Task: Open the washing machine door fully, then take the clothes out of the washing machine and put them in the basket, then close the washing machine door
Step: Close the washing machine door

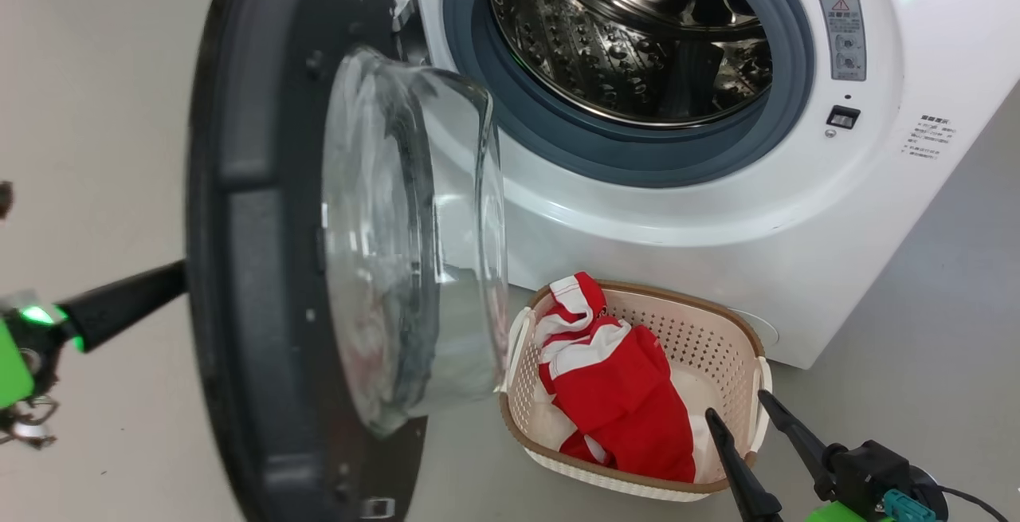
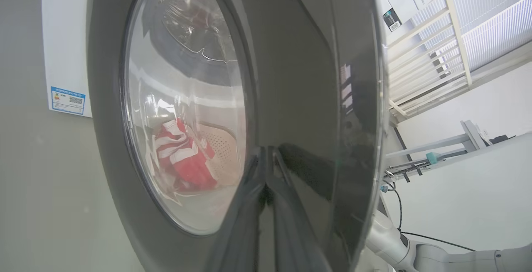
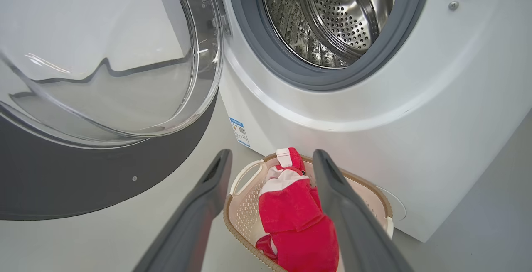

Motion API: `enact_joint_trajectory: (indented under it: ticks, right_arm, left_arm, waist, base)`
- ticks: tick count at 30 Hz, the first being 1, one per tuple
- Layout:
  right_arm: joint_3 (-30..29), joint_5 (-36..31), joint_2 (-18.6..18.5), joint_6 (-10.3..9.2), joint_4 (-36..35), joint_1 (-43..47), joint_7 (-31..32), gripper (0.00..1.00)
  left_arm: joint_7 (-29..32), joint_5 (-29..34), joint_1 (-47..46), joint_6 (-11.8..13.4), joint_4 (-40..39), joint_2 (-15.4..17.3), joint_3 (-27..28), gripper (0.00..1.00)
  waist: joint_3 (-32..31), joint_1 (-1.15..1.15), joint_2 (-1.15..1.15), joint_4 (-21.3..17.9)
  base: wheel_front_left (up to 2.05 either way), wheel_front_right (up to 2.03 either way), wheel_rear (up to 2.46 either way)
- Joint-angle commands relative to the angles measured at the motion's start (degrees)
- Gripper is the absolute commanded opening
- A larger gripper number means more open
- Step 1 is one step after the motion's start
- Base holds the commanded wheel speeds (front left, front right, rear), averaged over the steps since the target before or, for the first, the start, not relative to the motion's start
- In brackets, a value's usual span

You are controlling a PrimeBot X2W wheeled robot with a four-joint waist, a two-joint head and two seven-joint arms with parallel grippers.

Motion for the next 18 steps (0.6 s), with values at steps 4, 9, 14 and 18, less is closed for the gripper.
enact_joint_trajectory:
  ticks: [4,9,14,18]
  right_arm:
    - [0.59,-0.19,-0.61,0.28,-1.70,-0.99,-0.37,1.00]
    - [0.33,-0.25,-0.71,0.28,-1.76,-1.25,-0.37,1.00]
    - [0.14,-0.38,-0.70,0.28,-1.88,-1.49,-0.37,1.00]
    - [-0.11,-0.34,-0.80,0.28,-1.88,-1.47,-0.37,1.00]
  left_arm:
    - [-1.24,-1.22,-2.11,-0.42,-4.69,-0.30,0.42,0.00]
    - [-2.68,0.16,-2.65,-0.42,-5.96,-1.44,-1.06,0.00]
    - [-4.32,1.01,-2.72,-0.42,-5.68,-1.75,-1.77,0.00]
    - [-5.74,1.42,-2.64,-0.42,-5.48,-1.71,-1.96,0.00]
  waist:
    - [0.61,0.00,0.00,-0.71]
    - [1.03,0.00,0.00,-1.02]
    - [1.31,0.00,0.00,-1.37]
    - [1.38,0.00,0.00,-1.27]
  base:
    - [0.00,0.00,0.00]
    - [0.00,0.00,0.00]
    - [0.00,0.00,0.00]
    - [0.00,0.00,0.00]
